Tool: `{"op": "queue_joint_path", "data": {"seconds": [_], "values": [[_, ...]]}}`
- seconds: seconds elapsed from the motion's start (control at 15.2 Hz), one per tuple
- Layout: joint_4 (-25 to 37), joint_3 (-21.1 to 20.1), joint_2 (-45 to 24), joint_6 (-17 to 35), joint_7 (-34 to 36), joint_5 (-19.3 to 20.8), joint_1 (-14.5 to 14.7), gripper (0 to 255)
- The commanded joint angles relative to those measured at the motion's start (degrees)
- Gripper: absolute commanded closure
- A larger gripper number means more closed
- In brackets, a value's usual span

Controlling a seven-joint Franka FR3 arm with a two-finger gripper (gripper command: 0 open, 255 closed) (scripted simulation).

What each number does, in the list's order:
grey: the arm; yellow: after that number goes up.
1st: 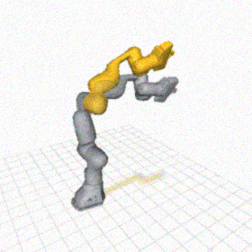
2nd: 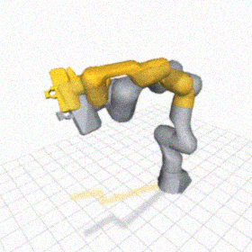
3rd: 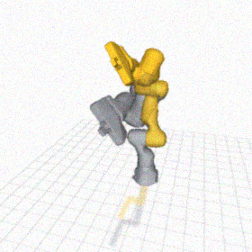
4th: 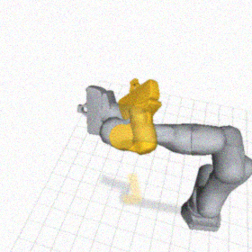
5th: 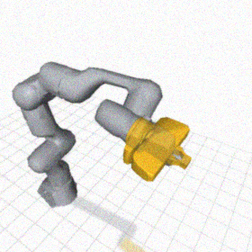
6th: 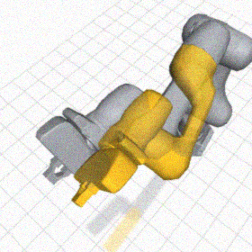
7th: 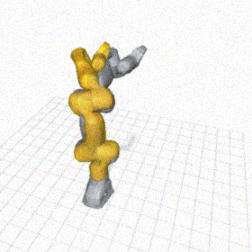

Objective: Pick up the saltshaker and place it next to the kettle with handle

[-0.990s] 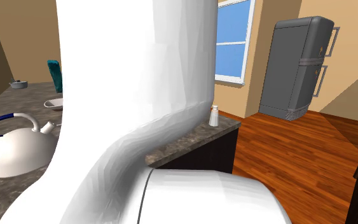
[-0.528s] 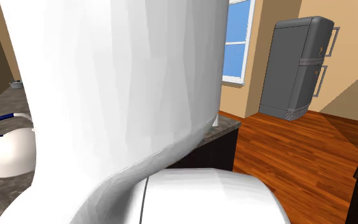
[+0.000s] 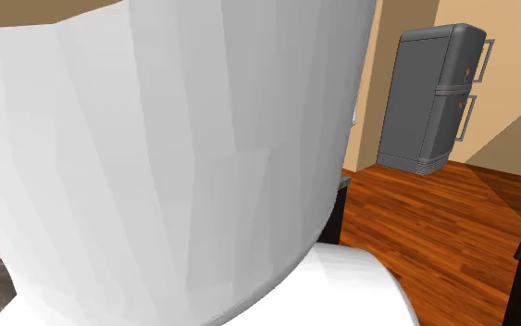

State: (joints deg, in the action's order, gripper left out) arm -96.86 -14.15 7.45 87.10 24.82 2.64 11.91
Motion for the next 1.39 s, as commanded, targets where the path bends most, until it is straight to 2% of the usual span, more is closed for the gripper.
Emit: {"op": "queue_joint_path", "data": {"seconds": [0.0, 0.66, 1.32], "values": [[-2.50, -1.33, 1.87, 0.57, 2.48, -0.74, 1.12, 255], [-6.58, -8.79, 6.93, -0.52, 14.89, -4.50, 6.54, 255], [-4.07, -18.14, 5.74, -1.76, 29.30, -6.96, 11.62, 255]]}}
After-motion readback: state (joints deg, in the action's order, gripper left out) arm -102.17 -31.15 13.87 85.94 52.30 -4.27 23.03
